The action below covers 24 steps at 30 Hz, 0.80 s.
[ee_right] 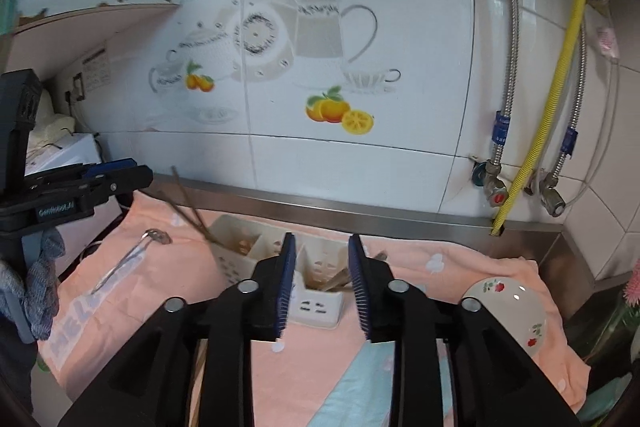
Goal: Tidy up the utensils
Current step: 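Drop the chopsticks into the holder, open both tools and withdraw, then move both tools down toward the remaining chopsticks on the towel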
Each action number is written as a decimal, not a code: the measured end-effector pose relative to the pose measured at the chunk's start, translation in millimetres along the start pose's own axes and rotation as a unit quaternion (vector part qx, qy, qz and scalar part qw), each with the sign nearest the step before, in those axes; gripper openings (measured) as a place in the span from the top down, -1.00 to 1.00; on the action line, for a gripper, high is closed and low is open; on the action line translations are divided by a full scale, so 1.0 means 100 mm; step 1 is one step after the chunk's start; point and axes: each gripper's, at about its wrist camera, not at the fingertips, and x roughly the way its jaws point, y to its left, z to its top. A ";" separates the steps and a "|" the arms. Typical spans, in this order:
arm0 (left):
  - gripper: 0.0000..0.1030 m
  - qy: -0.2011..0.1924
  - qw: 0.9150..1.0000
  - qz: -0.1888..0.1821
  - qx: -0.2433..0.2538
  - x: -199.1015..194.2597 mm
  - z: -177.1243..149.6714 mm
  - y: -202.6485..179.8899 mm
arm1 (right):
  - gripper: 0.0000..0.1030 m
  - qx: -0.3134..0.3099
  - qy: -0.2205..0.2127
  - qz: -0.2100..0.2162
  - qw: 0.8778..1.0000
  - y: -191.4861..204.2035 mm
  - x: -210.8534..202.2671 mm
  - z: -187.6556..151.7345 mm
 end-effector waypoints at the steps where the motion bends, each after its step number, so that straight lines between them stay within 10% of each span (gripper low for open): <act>1: 0.10 -0.003 1.000 0.001 -0.002 -0.08 -0.04 0.02 | 0.43 -0.001 -0.001 0.004 1.000 0.03 -0.06 -0.05; 24: -0.23 0.020 0.995 0.068 -0.065 -0.78 -1.61 0.61 | 0.41 0.012 0.113 0.072 0.991 0.95 0.27 -1.93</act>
